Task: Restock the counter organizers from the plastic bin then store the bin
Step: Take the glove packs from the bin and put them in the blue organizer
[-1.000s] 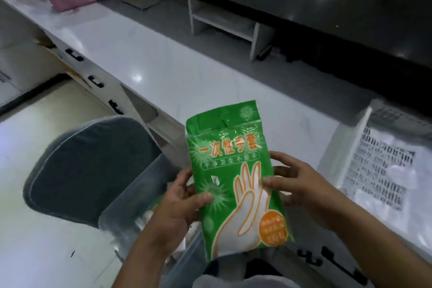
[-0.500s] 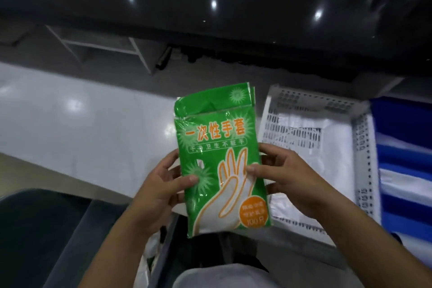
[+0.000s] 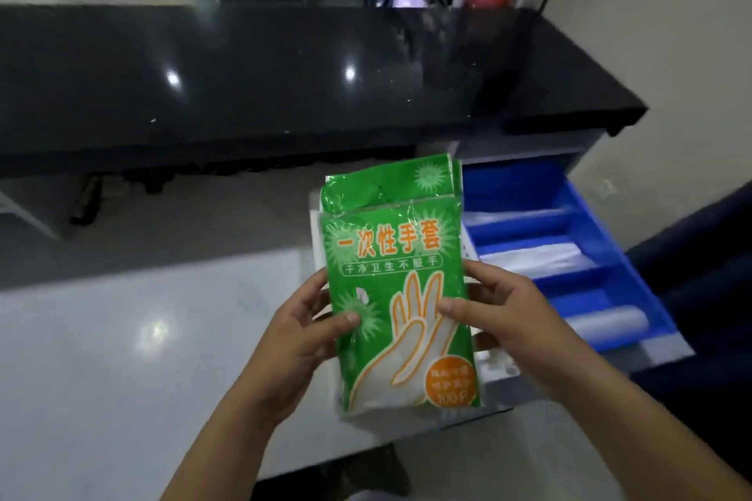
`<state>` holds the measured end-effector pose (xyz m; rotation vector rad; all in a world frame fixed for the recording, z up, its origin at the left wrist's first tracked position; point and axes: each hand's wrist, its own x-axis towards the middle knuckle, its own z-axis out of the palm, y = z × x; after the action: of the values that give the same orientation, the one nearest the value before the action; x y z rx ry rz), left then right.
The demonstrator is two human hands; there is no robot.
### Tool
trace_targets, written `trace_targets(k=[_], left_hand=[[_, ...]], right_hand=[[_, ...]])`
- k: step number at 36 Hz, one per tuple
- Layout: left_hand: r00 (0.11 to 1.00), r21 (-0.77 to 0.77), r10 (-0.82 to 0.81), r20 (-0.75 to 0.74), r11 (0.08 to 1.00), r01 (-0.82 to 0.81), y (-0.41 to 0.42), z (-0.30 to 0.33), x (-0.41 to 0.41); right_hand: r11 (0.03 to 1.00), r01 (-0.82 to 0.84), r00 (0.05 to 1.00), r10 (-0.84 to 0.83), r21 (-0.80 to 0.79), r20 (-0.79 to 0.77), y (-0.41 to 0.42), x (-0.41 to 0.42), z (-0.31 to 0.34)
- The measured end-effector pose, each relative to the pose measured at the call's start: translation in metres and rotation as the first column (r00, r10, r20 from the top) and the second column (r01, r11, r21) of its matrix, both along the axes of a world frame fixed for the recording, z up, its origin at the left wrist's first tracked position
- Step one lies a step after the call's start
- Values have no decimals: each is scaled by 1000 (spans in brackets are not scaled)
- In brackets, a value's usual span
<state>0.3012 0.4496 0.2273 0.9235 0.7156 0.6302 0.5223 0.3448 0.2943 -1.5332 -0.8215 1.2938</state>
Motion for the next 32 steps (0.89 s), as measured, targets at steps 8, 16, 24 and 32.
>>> trace_targets(k=[8, 16, 24, 32], left_hand=[[994, 21, -99, 35, 995, 98, -1, -2, 54], [1000, 131, -4, -31, 991, 8, -23, 3, 108], [982, 294, 186, -21, 940, -171, -35, 21, 202], [772, 341, 250, -585, 939, -46, -34, -15, 270]], right_hand=[[995, 101, 989, -101, 3, 106, -25, 32, 21], [993, 19, 962, -49, 116, 270, -26, 93, 23], [931, -213, 832, 14, 296, 554, 4, 195, 32], [867, -392, 518, -66, 306, 853, 28, 283, 40]])
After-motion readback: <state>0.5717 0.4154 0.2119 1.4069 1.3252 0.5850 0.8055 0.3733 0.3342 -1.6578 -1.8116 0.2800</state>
